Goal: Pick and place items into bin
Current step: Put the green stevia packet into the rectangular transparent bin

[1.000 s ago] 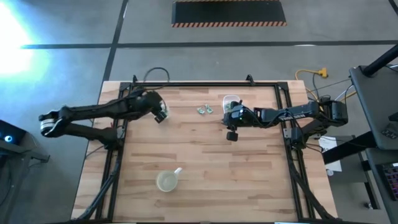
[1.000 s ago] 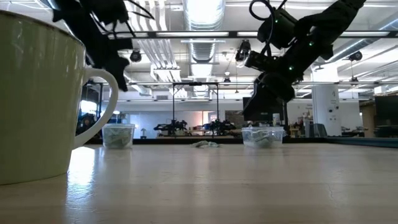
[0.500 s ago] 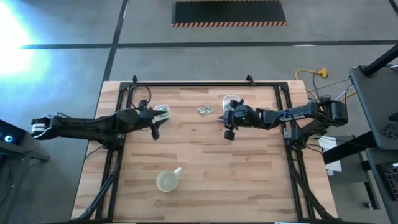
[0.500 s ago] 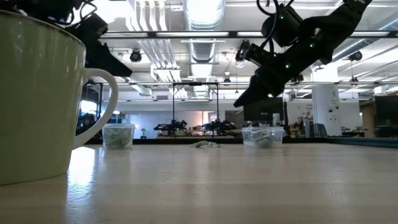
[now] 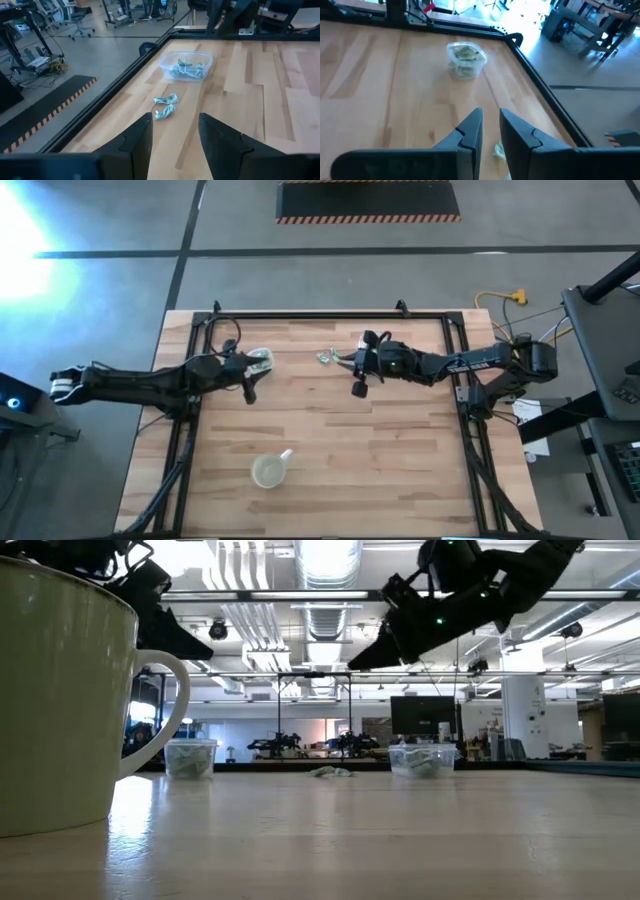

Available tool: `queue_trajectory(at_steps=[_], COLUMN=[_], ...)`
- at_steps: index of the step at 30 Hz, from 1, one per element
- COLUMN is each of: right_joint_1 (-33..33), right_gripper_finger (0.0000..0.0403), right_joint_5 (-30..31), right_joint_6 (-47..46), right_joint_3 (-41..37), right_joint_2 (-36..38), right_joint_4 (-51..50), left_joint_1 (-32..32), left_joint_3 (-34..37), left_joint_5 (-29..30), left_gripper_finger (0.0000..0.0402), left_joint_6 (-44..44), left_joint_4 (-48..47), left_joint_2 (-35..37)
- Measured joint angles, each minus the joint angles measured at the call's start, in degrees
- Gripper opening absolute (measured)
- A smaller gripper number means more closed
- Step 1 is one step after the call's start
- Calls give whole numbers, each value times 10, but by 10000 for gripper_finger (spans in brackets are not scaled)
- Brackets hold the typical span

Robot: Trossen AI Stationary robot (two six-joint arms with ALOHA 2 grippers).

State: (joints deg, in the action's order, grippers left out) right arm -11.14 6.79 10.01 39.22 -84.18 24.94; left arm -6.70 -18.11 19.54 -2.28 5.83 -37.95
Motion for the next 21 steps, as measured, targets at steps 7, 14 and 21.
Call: queue_trajectory(at_steps=[7,14,21], right_joint_1=[-13,-54,-77], right_gripper_finger=[57,77,143], right_joint_5=[-25,-28,-43], right_joint_6=[11,35,9], right_joint_3=[103,248,344], right_joint_2=[-94,-223,-304], right_joint_4=[-88,-221,-332], left_joint_1=[0,0,0], left_joint_3=[0,0,7], left_joint_5=[0,0,0], left_gripper_finger=[143,143,143], left_joint_6=[0,0,-1], left_joint_4=[17,15,12], left_joint_2=[-19,-28,-42])
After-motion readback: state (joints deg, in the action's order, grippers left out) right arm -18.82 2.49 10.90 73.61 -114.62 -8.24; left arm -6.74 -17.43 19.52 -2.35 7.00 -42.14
